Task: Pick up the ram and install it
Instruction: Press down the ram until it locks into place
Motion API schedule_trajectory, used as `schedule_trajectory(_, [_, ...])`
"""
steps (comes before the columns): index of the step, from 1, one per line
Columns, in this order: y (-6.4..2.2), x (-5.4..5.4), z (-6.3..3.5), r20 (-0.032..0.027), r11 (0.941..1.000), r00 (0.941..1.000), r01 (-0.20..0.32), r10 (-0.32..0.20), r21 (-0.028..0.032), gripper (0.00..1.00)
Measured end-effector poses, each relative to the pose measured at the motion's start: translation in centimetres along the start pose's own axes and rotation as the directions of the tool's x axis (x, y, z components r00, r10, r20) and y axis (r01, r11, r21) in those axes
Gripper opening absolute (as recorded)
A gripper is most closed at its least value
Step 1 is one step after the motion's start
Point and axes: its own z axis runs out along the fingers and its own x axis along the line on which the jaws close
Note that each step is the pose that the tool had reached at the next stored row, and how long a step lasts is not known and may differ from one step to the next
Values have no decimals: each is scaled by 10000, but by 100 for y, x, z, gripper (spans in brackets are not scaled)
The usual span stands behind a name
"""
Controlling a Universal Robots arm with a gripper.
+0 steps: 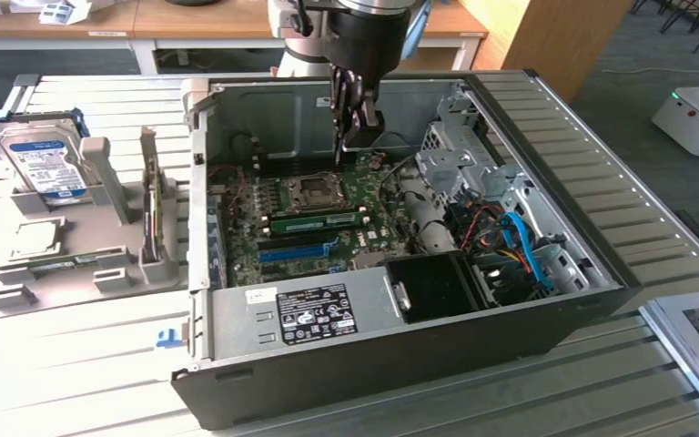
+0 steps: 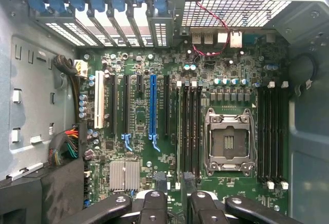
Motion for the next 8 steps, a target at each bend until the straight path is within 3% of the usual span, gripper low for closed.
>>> schedule_trajectory(2, [0,0,0,0,10000,10000,-1,1,-1,24])
schedule_trajectory(5, [0,0,0,0,10000,10000,0,0,0,11])
schedule_trajectory(8, [0,0,0,-1,10000,10000,0,0,0,10])
